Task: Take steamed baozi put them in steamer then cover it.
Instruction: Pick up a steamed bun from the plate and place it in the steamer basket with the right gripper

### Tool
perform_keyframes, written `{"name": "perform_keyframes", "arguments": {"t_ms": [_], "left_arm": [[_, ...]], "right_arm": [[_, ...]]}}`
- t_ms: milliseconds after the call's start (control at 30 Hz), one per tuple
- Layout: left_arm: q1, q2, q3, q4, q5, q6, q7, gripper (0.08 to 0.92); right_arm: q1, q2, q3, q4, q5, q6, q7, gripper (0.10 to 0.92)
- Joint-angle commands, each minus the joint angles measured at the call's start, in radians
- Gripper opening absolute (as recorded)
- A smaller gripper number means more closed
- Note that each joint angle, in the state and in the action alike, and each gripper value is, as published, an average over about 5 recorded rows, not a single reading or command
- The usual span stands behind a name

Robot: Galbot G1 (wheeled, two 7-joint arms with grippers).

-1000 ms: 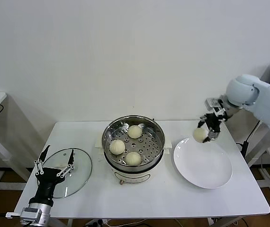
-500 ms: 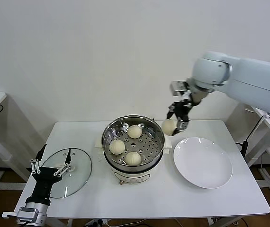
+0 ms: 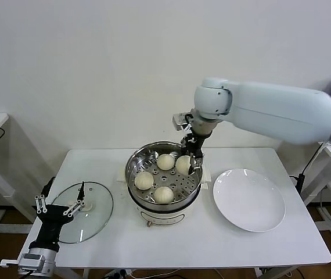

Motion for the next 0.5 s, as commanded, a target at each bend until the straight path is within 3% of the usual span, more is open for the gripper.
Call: {"name": "perform_keyframes", "arguments": {"t_ms": [33, 500], "left_arm": [[-0.001, 0.002, -0.003, 0.006, -0.001, 0.001, 0.001, 0.823], [-0.010, 0.002, -0.002, 0.017, -0.004, 0.003, 0.001, 0.823]], "right_arm": [[-0.117, 0.060, 0.036, -0.127, -0.077, -0.003, 0.000, 0.704], [-0.186, 0.068, 0.076, -0.175, -0.123, 0.007, -0.006, 0.708]]}}
